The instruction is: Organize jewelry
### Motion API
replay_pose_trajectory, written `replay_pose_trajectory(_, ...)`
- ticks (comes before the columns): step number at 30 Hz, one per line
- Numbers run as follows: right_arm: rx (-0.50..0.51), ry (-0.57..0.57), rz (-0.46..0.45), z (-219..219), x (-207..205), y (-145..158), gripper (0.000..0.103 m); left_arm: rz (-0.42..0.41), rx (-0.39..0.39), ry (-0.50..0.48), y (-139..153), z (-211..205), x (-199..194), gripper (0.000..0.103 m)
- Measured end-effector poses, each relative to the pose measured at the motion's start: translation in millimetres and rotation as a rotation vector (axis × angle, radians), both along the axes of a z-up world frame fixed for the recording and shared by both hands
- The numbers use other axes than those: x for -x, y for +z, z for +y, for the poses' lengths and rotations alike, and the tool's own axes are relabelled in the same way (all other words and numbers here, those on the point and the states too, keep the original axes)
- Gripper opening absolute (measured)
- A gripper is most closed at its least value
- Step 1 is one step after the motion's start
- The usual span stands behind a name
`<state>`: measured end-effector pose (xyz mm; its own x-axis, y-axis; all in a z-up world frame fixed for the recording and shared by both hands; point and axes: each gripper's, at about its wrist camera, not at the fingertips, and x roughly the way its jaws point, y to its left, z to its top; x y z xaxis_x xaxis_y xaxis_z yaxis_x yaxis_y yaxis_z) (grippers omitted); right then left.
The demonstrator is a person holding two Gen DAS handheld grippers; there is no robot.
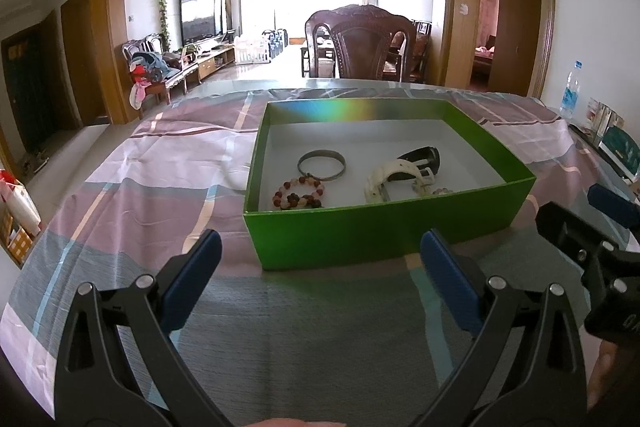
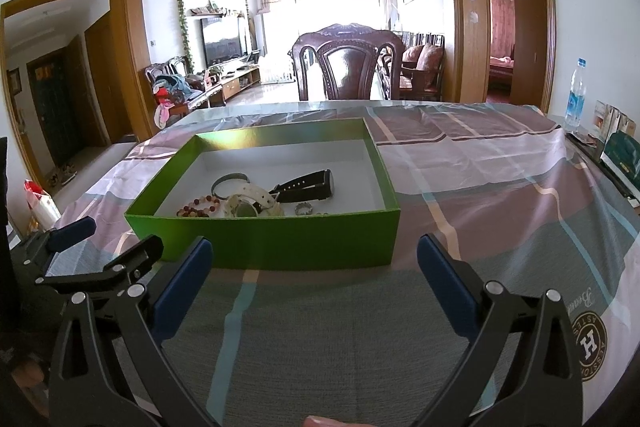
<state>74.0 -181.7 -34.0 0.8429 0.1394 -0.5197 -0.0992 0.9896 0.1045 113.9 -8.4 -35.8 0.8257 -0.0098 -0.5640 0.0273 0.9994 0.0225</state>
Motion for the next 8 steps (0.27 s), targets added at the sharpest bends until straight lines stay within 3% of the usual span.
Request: replay_pose_trajectory(8,0.0,0.001,-0.001,-0.5,-0.1,0.2,0.1,0.012,-0.004,0.003,-1.2,0.4,-2.0,0.099)
